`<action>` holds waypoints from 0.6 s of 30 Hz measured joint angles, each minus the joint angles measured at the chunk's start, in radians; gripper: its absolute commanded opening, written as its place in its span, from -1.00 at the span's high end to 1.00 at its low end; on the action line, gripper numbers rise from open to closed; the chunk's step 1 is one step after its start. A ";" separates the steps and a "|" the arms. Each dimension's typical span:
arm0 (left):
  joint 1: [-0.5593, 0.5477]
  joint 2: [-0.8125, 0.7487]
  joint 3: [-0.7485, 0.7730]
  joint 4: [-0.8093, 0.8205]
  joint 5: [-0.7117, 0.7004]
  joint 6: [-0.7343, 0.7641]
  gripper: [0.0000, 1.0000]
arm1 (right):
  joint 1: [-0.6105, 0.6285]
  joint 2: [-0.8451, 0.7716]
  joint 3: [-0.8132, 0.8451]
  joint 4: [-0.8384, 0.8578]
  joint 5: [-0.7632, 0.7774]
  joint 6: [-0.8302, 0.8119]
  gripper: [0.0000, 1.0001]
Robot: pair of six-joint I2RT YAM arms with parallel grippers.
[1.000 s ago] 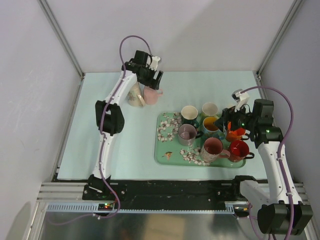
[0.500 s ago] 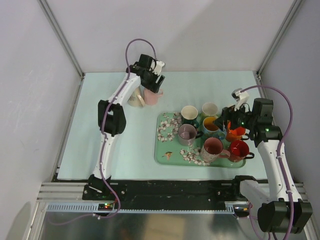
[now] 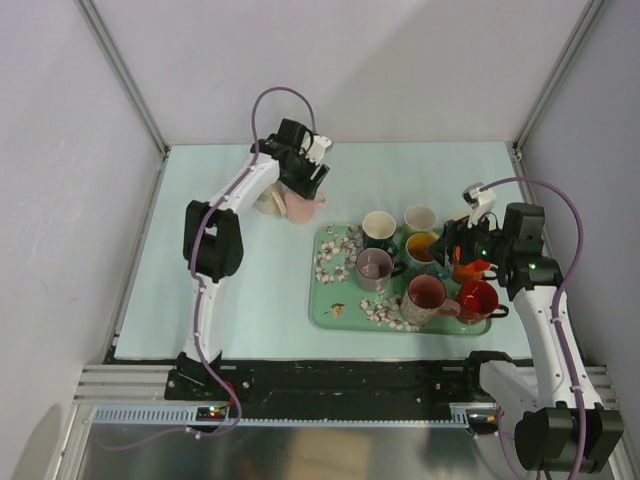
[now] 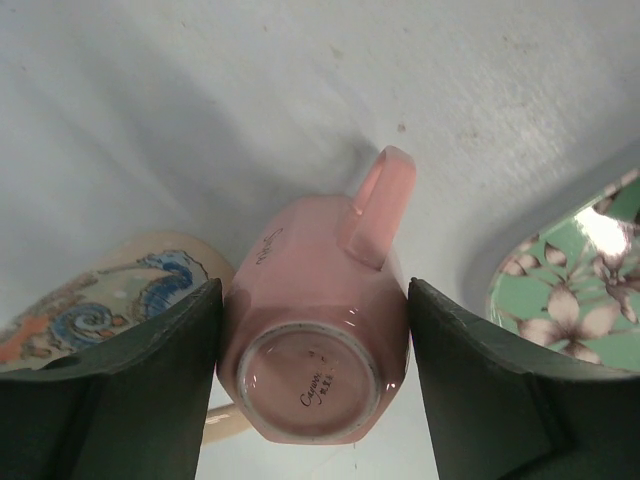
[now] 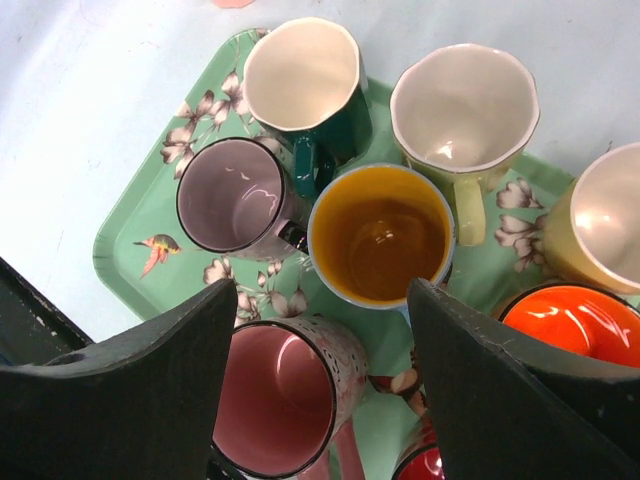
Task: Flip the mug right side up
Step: Move the cup to the center of the board.
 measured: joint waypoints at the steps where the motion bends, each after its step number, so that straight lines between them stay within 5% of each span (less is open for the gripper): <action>1: -0.002 -0.015 -0.024 0.003 0.000 0.003 -0.22 | 0.000 -0.006 -0.008 0.000 0.000 0.002 -0.50; 18: -0.027 -0.332 -0.483 0.029 -0.001 0.011 -0.17 | -0.003 -0.064 -0.064 0.006 -0.002 0.021 -0.50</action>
